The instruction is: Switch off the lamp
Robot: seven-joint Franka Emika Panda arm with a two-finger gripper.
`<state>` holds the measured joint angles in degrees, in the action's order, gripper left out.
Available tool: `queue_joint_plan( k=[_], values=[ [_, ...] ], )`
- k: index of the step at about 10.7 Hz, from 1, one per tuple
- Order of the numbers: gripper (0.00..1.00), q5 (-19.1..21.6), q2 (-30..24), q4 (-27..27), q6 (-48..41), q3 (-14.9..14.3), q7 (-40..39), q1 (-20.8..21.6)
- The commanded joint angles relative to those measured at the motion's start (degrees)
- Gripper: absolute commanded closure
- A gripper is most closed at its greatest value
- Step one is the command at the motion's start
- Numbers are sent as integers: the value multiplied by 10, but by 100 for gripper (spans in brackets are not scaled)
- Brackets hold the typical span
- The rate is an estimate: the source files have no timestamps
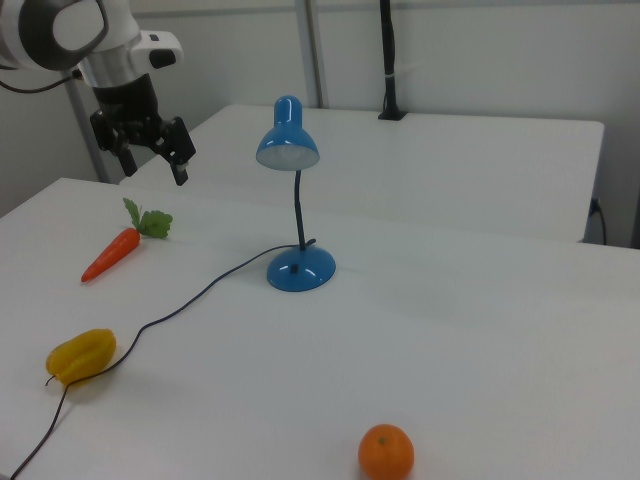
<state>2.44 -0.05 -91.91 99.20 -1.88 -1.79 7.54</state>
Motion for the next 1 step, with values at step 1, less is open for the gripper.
queue_joint_plan(
  k=[1],
  values=[
    [0,8,0,1,6,-4,-14,2]
  ],
)
